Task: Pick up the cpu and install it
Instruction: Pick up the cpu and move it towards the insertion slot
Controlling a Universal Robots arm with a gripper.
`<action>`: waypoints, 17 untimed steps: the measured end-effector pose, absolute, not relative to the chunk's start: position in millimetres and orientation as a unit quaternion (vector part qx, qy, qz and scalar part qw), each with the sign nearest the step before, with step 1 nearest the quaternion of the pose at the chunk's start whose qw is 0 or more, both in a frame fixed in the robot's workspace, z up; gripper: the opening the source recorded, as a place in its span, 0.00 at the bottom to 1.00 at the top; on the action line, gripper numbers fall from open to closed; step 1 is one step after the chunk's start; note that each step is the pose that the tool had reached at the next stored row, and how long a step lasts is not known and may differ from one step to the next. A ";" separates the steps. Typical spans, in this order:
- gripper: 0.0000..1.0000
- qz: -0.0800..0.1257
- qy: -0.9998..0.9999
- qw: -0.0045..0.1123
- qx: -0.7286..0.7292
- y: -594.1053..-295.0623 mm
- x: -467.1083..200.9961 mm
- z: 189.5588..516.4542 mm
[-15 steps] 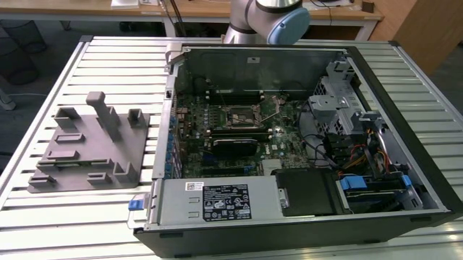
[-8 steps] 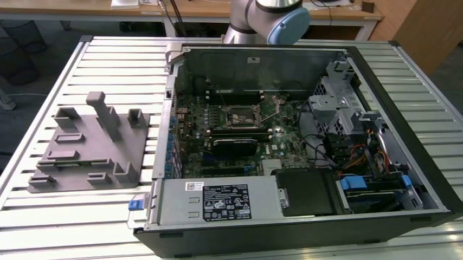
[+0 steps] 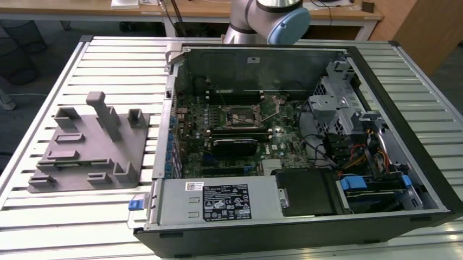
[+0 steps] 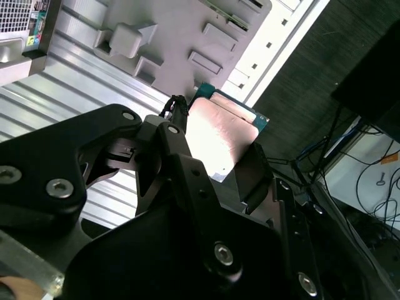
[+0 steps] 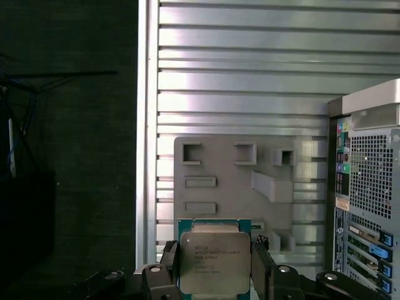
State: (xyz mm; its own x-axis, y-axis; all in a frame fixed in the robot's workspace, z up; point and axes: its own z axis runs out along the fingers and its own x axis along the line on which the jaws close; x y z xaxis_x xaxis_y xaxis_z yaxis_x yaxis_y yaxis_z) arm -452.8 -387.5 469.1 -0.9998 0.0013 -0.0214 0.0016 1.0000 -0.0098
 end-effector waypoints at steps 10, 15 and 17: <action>0.54 -0.005 1.000 0.011 0.001 -387.5 -442.9 469.1; 0.54 -0.005 1.000 0.011 0.001 -387.5 -438.9 469.1; 0.54 -0.005 1.000 0.011 0.001 -387.5 -437.4 469.1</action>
State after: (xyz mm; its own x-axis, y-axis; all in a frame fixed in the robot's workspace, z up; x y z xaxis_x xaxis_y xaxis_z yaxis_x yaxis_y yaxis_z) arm -437.4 -387.5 469.1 -0.9998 0.0013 -0.0214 0.0015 1.0000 -0.0098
